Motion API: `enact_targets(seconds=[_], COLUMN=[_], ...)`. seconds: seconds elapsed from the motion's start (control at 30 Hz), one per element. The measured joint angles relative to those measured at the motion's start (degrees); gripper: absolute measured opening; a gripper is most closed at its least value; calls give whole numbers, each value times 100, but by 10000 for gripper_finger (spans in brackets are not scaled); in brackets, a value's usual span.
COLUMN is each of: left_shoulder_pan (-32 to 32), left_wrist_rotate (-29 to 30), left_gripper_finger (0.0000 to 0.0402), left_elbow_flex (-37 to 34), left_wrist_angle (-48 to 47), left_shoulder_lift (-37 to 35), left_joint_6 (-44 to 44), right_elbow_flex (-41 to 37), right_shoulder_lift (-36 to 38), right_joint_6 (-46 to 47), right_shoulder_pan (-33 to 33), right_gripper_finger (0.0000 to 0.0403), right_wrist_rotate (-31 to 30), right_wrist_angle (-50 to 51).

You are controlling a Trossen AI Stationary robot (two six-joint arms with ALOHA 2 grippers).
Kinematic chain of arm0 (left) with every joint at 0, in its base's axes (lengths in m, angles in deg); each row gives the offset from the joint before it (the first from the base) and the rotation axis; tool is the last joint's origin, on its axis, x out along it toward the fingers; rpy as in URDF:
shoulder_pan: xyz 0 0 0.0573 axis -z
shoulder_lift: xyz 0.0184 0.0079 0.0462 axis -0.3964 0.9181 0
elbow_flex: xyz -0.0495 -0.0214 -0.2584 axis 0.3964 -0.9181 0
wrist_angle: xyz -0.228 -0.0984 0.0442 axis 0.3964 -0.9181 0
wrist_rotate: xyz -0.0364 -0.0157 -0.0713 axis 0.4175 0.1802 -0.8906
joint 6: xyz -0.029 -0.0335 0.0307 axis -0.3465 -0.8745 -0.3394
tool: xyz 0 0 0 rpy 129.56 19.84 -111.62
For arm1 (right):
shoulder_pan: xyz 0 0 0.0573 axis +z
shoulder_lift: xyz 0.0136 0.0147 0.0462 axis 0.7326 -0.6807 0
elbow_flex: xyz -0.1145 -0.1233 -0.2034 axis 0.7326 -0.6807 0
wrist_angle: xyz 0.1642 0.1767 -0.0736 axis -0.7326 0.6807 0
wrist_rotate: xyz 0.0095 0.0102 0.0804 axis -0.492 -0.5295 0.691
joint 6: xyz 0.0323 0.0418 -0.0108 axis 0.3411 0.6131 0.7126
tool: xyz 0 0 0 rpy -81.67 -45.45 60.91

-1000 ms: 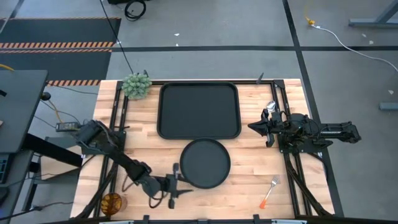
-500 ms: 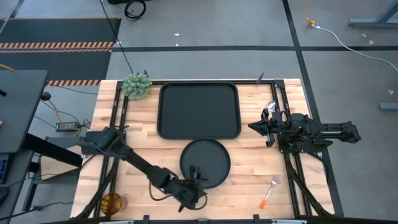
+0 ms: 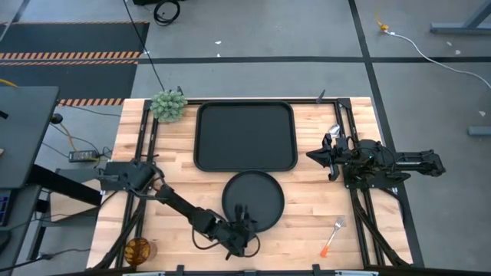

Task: Pick and place plate/cup/fork/spoon on tray
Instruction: Put the black plate on black serving tray

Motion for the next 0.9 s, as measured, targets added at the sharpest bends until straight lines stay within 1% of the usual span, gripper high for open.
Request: enact_targets(seconds=[0.1, 0.2, 0.33, 0.47, 0.53, 0.63, 0.73, 0.8, 0.9], left_shoulder_pan=[55, 103, 145, 135, 124, 144, 133, 113, 7], left_wrist_rotate=[10, 65, 333, 449, 507, 570, 573, 713, 1105], left_gripper_finger=[225, 181, 104, 24, 15, 21, 20, 16, 15], left_elbow_flex=[4, 4, -6, -11, -15, -33, -33, -33, -33], left_wrist_angle=[18, 40, 45, 8, -21, -176, -362, -518, -753], left_shoulder_lift=[42, 54, 68, 12, -40, -222, -564, -832, -1205], left_joint_6=[33, 63, 40, 7, 46, 132, 291, 491, 865], right_elbow_flex=[2, 0, 2, 2, 2, 2, 2, 2, 2], right_shoulder_lift=[0, 0, 0, 0, 0, 0, 0, 0, 0], right_joint_6=[0, 0, 0, 0, 0, 0, 0, 0, 0], right_shoulder_pan=[0, 0, 0, 0, 0, 0, 0, 2, 0], right_gripper_finger=[16, 16, 16, 16, 16, 16, 16, 16, 16], right_wrist_rotate=[0, 0, 0, 0, 0, 0, 0, 2, 1], right_wrist_angle=[0, 0, 2, 2, 4, 3, 9, 0, 0])
